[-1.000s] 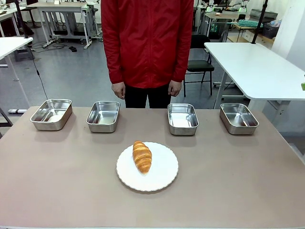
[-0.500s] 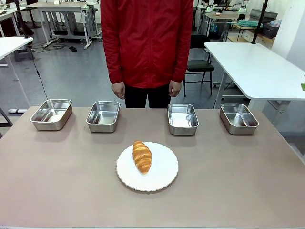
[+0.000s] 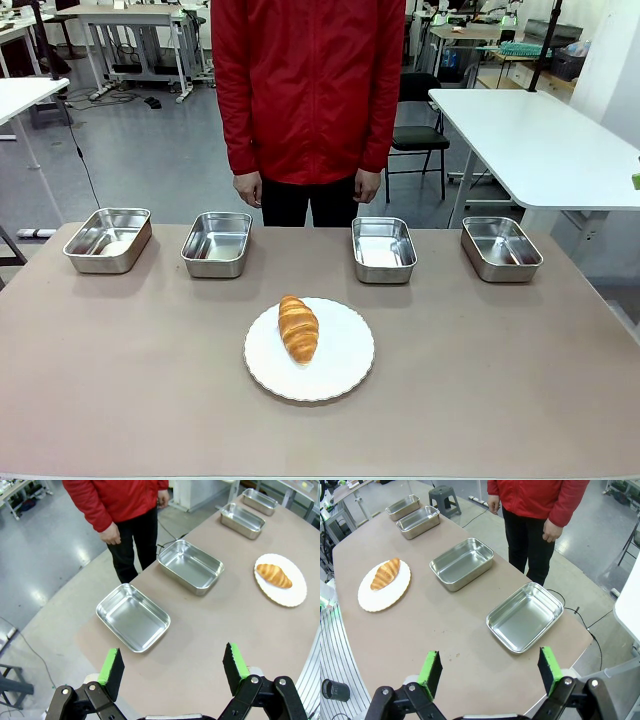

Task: Place the bread in the container.
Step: Place the Butter Roll into the Airtight Container indicated by the human.

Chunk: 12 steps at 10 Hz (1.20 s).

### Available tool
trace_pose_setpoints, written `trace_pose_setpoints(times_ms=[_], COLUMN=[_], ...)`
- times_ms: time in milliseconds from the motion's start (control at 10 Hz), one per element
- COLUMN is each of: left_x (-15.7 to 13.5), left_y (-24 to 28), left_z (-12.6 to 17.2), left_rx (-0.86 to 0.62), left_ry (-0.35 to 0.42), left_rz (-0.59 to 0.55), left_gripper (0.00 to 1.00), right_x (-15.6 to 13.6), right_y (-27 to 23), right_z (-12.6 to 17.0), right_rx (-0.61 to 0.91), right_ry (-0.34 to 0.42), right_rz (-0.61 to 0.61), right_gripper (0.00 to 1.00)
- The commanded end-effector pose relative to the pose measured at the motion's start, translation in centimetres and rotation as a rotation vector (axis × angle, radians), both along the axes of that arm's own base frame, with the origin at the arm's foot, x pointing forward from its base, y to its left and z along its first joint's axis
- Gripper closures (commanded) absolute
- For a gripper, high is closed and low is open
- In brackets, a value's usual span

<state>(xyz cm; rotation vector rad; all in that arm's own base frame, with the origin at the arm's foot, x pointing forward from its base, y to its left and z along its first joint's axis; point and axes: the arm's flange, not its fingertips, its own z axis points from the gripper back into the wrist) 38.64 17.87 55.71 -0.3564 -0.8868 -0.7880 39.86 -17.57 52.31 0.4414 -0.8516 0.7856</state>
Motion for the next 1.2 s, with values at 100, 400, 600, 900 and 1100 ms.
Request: trace_pose_setpoints(times_ms=[100,400,600,900,1100], left_x=[-0.10,-0.10,-0.10,-0.10,-0.10], left_y=[0.10,0.10,0.10,0.10,0.10], left_z=[0.03,0.03,0.03,0.03,0.03], left_rx=[-0.003,-0.003,-0.003,-0.003,-0.003], left_ry=[-0.002,-0.002,-0.002,-0.002,-0.002], left_rz=[0.001,0.001,0.001,0.001,0.001], left_gripper=[0.00,0.00,0.00,0.00,0.00], right_x=[0.06,0.06,0.06,0.06,0.06], right_y=[0.11,0.11,0.11,0.11,0.11], right_z=[-0.11,-0.11,-0.11,-0.11,-0.11], right_rx=[0.010,0.010,0.010,0.010,0.010], right_ry=[-0.012,-0.012,-0.012,-0.012,-0.012], right_rz=[0.003,0.003,0.003,0.003,0.003], right_gripper=[0.00,0.00,0.00,0.00,0.00])
